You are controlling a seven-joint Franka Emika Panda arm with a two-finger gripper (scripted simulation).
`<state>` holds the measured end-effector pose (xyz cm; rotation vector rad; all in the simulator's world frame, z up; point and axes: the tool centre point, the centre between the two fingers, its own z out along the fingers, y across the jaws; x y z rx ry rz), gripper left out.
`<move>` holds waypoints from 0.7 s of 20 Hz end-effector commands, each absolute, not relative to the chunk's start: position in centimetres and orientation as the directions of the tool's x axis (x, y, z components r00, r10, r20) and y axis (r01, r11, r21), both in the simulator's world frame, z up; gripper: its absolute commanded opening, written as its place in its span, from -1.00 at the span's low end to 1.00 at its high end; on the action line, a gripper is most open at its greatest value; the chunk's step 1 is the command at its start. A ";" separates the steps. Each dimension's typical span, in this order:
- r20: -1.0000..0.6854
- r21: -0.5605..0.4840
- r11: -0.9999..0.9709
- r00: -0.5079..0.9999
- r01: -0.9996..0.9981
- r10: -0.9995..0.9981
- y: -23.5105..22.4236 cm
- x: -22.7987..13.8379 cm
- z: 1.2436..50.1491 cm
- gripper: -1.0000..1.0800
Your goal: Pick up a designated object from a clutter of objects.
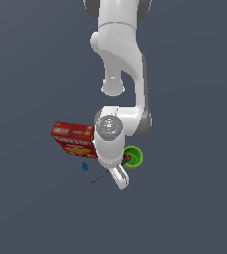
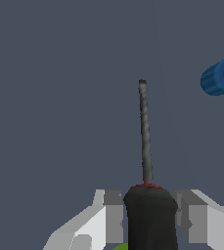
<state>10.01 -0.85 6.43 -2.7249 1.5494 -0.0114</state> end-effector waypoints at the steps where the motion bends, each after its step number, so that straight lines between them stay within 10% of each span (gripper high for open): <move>1: 0.000 0.000 -0.506 0.506 -0.862 -0.862 -1.3 9.7 5.9 -1.00; 14: 0.003 -0.009 -0.511 0.511 -0.860 -0.860 -1.5 9.3 7.6 -1.00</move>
